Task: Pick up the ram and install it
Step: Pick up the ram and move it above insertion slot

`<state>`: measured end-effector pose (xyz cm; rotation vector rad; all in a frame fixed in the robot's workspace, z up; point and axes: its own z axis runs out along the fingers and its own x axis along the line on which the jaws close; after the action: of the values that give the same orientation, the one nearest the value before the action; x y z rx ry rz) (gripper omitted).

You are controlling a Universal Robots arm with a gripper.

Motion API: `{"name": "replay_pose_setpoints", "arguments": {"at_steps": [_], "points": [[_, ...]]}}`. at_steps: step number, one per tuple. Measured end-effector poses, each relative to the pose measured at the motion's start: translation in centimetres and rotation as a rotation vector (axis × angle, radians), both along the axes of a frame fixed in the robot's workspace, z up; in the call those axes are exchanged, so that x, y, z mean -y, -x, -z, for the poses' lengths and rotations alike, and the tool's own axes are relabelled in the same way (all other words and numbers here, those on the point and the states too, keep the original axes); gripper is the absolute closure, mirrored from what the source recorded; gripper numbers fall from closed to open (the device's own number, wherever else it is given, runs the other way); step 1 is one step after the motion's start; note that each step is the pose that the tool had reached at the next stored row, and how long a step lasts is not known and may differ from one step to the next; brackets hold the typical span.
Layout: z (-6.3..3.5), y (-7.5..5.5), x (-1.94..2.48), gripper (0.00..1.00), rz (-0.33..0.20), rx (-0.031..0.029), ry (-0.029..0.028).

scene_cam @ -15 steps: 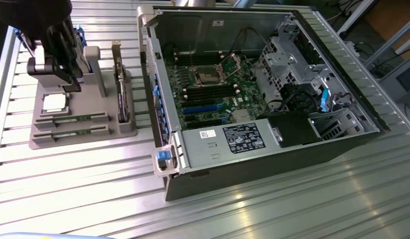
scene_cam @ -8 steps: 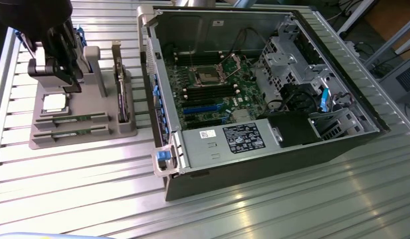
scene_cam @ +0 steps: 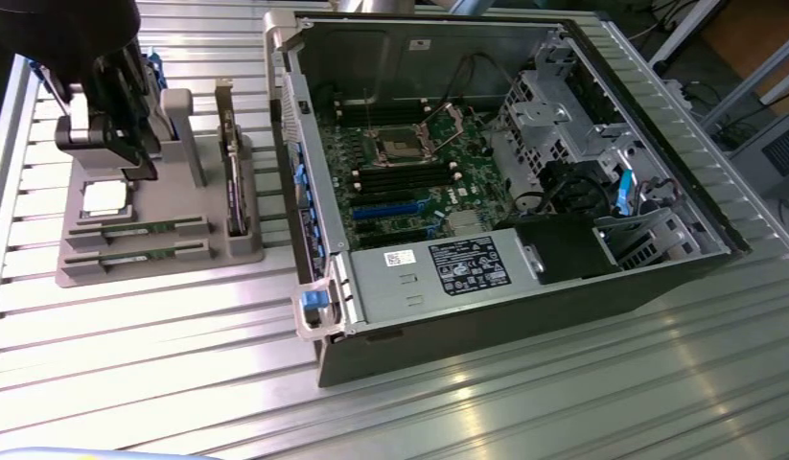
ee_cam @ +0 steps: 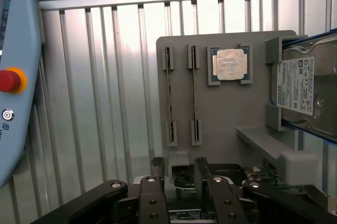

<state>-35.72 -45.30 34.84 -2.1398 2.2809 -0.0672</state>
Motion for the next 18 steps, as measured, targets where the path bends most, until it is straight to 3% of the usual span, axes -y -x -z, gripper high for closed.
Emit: {"name": "replay_pose_setpoints", "arguments": {"at_steps": [18], "points": [[0.61, 0.00, 0.06, 0.64, 0.000, 0.0001, 0.0004]]}}
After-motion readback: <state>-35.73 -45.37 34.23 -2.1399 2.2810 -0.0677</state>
